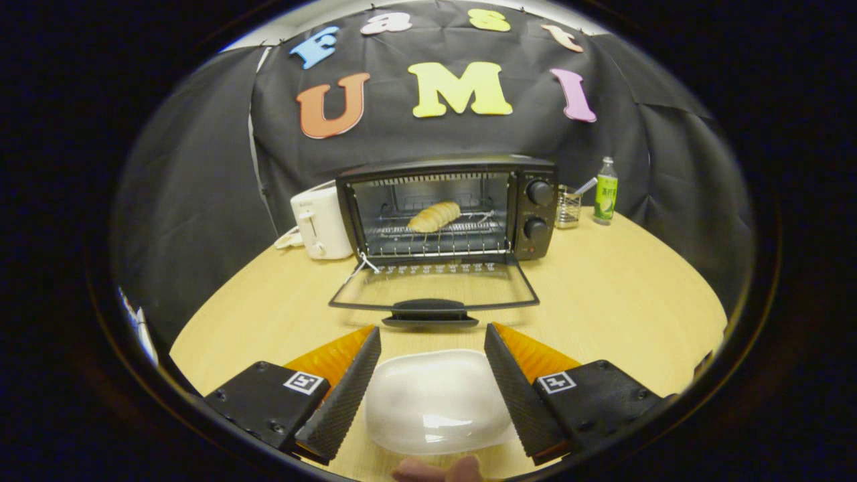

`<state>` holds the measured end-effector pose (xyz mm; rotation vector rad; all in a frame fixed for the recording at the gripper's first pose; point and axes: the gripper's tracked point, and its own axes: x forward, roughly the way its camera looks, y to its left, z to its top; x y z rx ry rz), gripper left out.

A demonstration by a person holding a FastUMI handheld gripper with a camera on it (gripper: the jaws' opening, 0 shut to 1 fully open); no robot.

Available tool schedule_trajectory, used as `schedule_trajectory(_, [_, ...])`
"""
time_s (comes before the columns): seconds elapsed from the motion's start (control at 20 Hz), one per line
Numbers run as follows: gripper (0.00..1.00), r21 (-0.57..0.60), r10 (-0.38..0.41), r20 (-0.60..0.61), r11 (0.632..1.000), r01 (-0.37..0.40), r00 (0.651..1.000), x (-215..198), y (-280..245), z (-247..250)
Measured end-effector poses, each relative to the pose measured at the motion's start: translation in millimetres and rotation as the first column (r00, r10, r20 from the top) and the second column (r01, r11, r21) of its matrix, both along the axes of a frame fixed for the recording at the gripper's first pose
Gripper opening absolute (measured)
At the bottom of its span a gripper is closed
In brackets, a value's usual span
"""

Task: Open the toaster oven, put the food inside, and close the toaster oven door.

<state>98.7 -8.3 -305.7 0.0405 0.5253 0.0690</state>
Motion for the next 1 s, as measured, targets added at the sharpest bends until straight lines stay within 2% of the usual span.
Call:
schedule_trajectory(0.4, [1.00, -0.030, -0.009, -0.101, 1.000, 0.006, 0.995, 33, 9, -29])
schedule_trajectory(0.85, [1.00, 0.035, -0.041, -0.195, 0.998, 0.048, 0.980, 55, 9, -40])
schedule_trajectory(1.0, [1.00, 0.025, -0.039, -0.186, 0.999, 0.044, 0.982, 57, 8, -34])
